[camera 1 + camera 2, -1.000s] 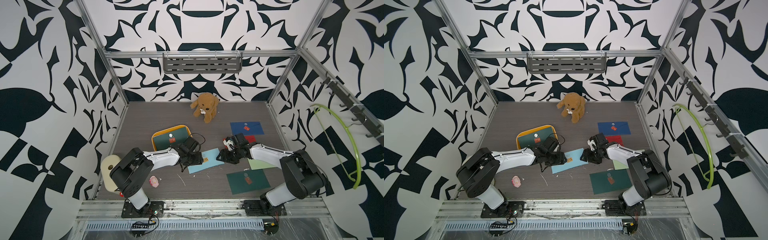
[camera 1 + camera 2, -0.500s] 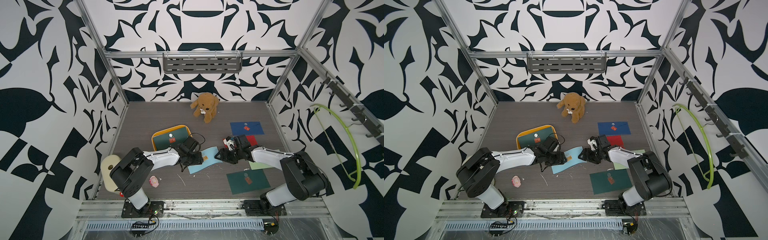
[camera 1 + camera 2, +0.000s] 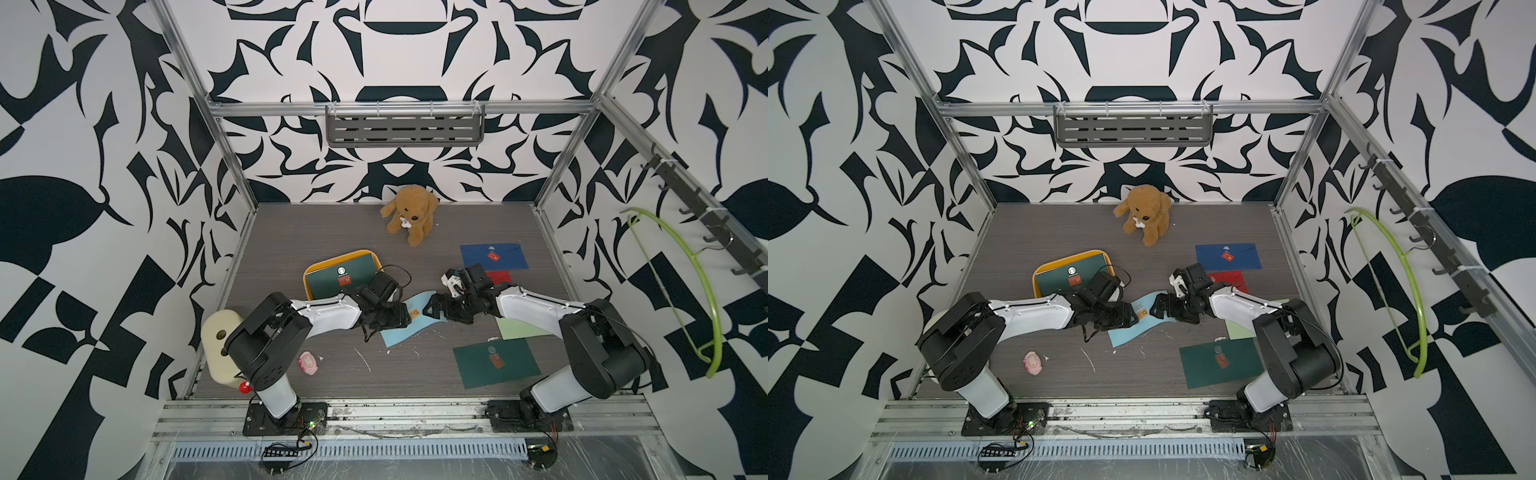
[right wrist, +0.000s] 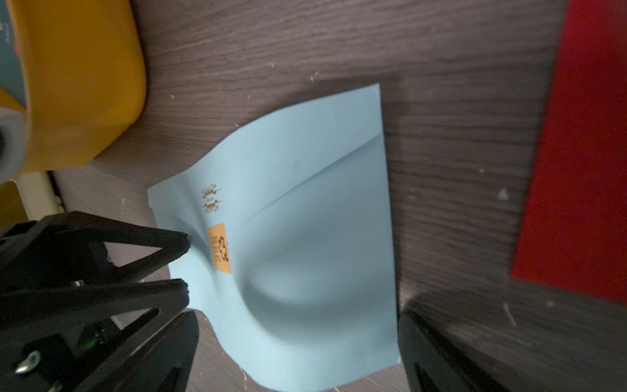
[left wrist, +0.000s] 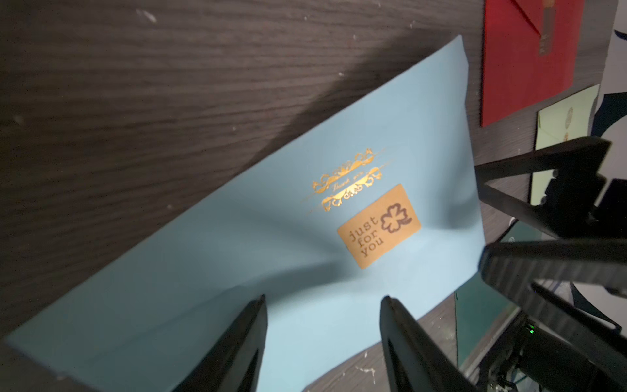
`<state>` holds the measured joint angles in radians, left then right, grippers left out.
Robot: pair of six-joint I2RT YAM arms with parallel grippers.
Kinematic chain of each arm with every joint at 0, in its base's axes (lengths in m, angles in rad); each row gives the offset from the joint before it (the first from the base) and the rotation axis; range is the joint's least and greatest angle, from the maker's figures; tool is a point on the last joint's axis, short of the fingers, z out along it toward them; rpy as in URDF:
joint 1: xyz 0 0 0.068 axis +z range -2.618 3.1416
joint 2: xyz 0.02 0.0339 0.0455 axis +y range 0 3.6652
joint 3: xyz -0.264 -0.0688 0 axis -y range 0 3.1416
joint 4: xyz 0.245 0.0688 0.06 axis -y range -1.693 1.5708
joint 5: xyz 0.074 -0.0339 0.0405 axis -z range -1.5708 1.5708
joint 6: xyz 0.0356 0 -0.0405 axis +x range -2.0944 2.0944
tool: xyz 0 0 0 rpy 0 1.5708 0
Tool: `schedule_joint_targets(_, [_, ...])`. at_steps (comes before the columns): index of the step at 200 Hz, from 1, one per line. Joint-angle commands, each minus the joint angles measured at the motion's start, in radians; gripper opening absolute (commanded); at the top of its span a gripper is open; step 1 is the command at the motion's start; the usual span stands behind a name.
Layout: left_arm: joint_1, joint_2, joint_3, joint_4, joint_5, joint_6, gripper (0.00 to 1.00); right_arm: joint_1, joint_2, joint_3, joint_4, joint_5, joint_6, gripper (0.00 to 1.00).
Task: Put the sealed envelopes into the storage box
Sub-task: Pick up the envelope from the center of the board.
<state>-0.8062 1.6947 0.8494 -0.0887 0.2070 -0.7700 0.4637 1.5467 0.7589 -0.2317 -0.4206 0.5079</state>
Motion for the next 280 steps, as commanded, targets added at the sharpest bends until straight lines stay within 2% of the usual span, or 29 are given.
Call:
schedule_joint_targets(1, [-0.03,0.099,-0.051,-0.112,0.024,0.013,0.6,0.064,0.054,0.029,-0.145,0.126,-0.021,0.98])
schedule_joint_targets(32, [-0.03,0.094,-0.06,-0.098,0.033,0.015,0.6,0.131,0.1,0.077,-0.198,0.21,-0.029,0.98])
schedule_joint_targets(105, [-0.03,0.084,-0.08,-0.054,0.073,0.021,0.59,0.228,0.189,0.141,-0.242,0.285,-0.031,0.98])
schedule_joint_targets(170, [-0.03,0.018,-0.095,-0.035,0.102,0.025,0.6,0.221,0.164,0.09,-0.228,0.292,-0.056,0.81])
schedule_joint_targets(216, [-0.025,-0.061,-0.008,-0.142,0.103,0.068,0.6,0.196,0.151,0.041,-0.22,0.29,-0.07,0.77])
schedule_joint_targets(238, [-0.004,-0.091,0.039,-0.188,0.065,0.088,0.61,0.19,0.148,0.03,-0.222,0.291,-0.076,0.77])
schedule_joint_targets(280, [0.038,-0.004,0.185,-0.24,0.084,0.215,0.61,0.185,0.137,0.012,-0.222,0.288,-0.086,0.76])
